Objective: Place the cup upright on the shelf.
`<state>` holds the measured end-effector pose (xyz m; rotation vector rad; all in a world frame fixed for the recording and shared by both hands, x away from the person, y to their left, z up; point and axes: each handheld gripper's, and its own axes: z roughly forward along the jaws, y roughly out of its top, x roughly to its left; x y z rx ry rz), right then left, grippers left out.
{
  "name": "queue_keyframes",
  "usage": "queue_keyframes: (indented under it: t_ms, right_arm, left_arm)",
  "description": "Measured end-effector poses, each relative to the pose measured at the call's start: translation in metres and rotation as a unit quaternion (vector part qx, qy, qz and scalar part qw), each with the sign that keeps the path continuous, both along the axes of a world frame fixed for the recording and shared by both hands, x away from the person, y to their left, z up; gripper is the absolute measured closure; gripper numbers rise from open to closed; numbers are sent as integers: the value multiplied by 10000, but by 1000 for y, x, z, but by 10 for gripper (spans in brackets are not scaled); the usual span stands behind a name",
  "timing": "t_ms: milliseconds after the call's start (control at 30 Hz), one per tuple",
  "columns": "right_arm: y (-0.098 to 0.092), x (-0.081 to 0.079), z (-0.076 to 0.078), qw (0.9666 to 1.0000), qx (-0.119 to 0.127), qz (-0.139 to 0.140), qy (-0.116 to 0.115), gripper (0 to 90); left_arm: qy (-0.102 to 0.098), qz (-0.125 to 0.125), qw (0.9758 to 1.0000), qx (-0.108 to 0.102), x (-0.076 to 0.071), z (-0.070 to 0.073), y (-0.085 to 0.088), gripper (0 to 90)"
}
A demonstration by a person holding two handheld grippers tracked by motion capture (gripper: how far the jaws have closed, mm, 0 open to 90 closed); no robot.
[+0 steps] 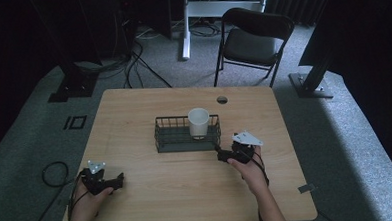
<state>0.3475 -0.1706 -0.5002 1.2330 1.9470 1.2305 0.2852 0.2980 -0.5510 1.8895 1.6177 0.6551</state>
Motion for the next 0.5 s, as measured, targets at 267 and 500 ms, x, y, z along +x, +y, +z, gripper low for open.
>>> queue_keyframes:
  t_ms: [267, 500]
  right_arm:
    - [-11, -3, -11, 9998, 16, -109, 139, 113]
    - [-25, -4, -22, 9992, -28, -263, 298, 113]
  left_arm:
    - [-1, 0, 10000, 0, 0, 0, 0, 23]
    - [1, -1, 10000, 1, 0, 0, 0, 23]
